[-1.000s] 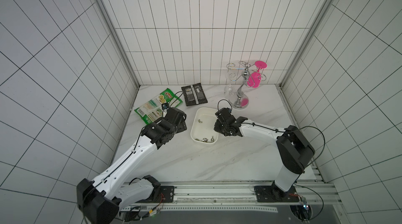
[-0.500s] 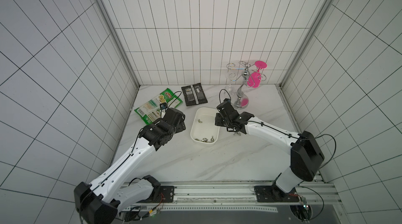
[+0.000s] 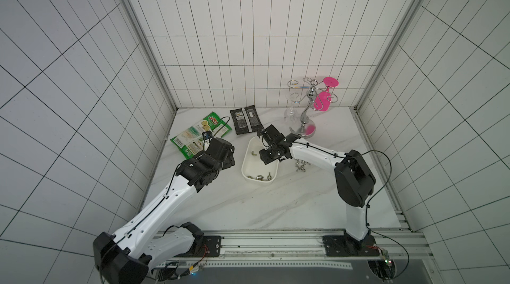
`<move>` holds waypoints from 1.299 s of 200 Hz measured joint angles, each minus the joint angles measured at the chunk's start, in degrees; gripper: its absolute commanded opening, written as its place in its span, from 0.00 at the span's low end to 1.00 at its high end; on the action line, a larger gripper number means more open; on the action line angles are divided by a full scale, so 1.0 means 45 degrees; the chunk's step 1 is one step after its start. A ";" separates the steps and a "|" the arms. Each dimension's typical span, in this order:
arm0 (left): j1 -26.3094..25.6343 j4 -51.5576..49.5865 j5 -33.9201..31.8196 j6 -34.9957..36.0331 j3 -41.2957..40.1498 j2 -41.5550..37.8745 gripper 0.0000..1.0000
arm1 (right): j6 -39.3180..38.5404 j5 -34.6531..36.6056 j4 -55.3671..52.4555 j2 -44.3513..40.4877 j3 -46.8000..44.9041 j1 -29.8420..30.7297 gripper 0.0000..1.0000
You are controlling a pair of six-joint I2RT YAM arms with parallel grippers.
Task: Take out the wing nut from the storage box
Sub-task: Pick up the wing nut from the storage box.
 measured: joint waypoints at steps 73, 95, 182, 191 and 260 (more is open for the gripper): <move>0.0000 0.0189 0.0131 0.0039 -0.0209 0.0568 0.84 | -0.1059 -0.0272 0.0889 0.1292 0.1219 -0.0019 0.46; 0.0000 0.0175 0.0175 0.0039 -0.0209 0.0665 0.84 | -0.1015 -0.0257 0.1336 0.1768 0.1462 -0.0024 0.45; 0.0000 0.0131 0.0155 0.0039 -0.0209 0.0675 0.84 | -0.0835 -0.0267 0.2210 0.2871 0.2220 -0.0121 0.39; 0.0000 0.0131 0.0136 0.0044 -0.0209 0.0675 0.84 | -0.0831 -0.0282 0.2283 0.2982 0.2297 -0.0121 0.38; 0.0000 0.0131 0.0053 0.0044 -0.0209 0.0675 0.84 | -0.0777 -0.0437 0.2375 0.3429 0.2433 -0.0204 0.31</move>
